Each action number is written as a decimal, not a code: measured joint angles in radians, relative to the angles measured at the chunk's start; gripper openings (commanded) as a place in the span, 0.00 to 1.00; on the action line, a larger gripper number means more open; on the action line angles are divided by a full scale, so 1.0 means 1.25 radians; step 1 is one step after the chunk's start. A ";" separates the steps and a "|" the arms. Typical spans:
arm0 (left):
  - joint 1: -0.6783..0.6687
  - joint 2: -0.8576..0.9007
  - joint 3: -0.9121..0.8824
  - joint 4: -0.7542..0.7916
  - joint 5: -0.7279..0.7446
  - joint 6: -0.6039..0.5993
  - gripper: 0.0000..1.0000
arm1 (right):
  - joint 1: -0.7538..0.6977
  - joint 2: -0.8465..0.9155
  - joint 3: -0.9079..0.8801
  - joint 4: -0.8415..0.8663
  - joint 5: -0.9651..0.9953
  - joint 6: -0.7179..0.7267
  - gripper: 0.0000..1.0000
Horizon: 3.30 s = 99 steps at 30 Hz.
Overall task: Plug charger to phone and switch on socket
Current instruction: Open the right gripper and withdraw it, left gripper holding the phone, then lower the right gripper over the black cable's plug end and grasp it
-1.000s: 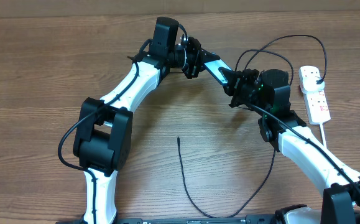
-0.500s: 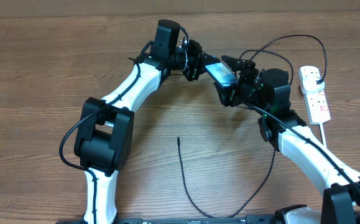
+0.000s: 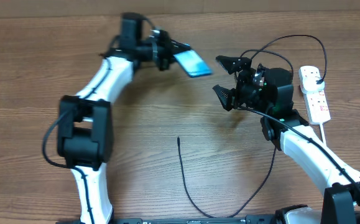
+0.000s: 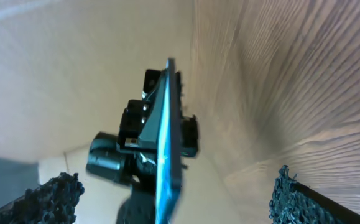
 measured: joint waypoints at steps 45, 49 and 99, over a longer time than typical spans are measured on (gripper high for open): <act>0.194 0.000 0.000 -0.043 0.331 0.325 0.04 | 0.416 0.012 0.207 -0.778 0.391 -0.852 1.00; 0.198 0.000 0.000 -0.043 0.332 0.327 0.04 | 0.446 0.051 0.211 -0.783 0.424 -0.841 1.00; 0.197 0.000 0.000 -0.043 0.327 0.342 0.04 | 0.544 0.407 0.418 -0.915 0.456 -0.749 0.91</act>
